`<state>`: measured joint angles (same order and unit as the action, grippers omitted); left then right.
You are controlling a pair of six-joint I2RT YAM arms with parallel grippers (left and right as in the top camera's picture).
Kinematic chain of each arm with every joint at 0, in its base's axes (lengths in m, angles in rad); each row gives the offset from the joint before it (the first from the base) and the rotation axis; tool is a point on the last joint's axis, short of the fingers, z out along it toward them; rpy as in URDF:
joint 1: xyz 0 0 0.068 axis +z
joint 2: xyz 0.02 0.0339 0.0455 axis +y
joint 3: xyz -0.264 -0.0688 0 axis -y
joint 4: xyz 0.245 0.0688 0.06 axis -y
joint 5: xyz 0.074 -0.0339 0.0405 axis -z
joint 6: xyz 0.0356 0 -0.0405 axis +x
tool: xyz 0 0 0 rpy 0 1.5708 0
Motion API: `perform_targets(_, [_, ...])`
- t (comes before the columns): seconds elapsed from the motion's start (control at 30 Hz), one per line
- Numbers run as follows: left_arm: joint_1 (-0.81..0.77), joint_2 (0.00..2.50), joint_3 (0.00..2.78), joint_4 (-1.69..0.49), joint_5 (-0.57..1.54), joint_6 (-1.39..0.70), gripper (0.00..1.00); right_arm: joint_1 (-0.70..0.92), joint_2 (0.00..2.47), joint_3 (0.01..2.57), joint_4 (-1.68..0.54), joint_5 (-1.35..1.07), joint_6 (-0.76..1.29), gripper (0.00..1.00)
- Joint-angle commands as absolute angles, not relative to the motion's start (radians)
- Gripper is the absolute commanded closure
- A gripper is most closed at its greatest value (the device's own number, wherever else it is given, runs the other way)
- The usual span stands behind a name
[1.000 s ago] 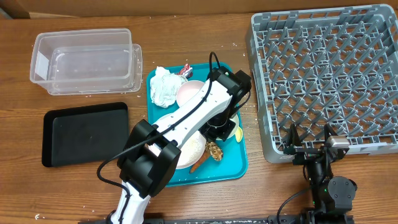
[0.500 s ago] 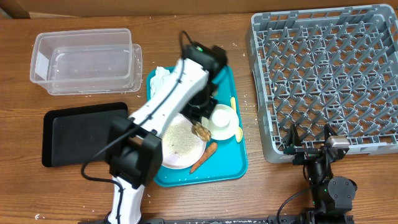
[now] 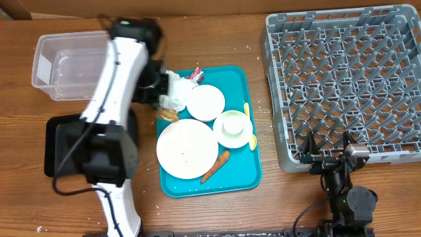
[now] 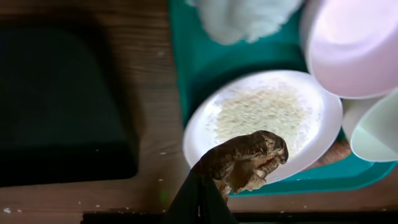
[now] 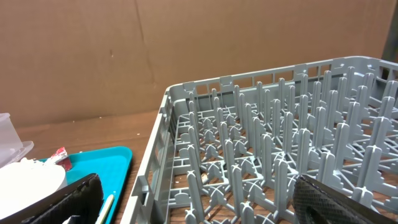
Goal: Sort waste into correct bins and load items into the dishwasher
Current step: 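Lift the scrap and carry it left over the black tray, then open the left gripper to drop the scrap onto the black tray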
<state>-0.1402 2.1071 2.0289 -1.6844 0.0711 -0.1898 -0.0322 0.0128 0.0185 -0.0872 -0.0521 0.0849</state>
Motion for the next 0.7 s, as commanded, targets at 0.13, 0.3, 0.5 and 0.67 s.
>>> perform_targets(0.13, [0.091,1.948,2.051,-1.686,-0.005,-0.294,0.96,-0.033,0.003,0.008,-0.08,-0.054,0.081,0.0])
perform_targets(0.3, [0.181,1.943,2.043,-1.689,-0.031,-0.303,0.96,-0.033,0.003,0.008,-0.08,-0.054,0.081,0.0])
perform_targets(0.5, [0.237,1.943,2.012,-1.655,-0.155,-0.396,0.96,-0.033,0.003,0.008,-0.081,-0.054,0.081,0.0])
perform_targets(0.67, [0.262,1.943,1.966,-1.608,-0.168,-0.408,0.96,-0.033,0.003,0.008,-0.08,-0.054,0.081,0.0])
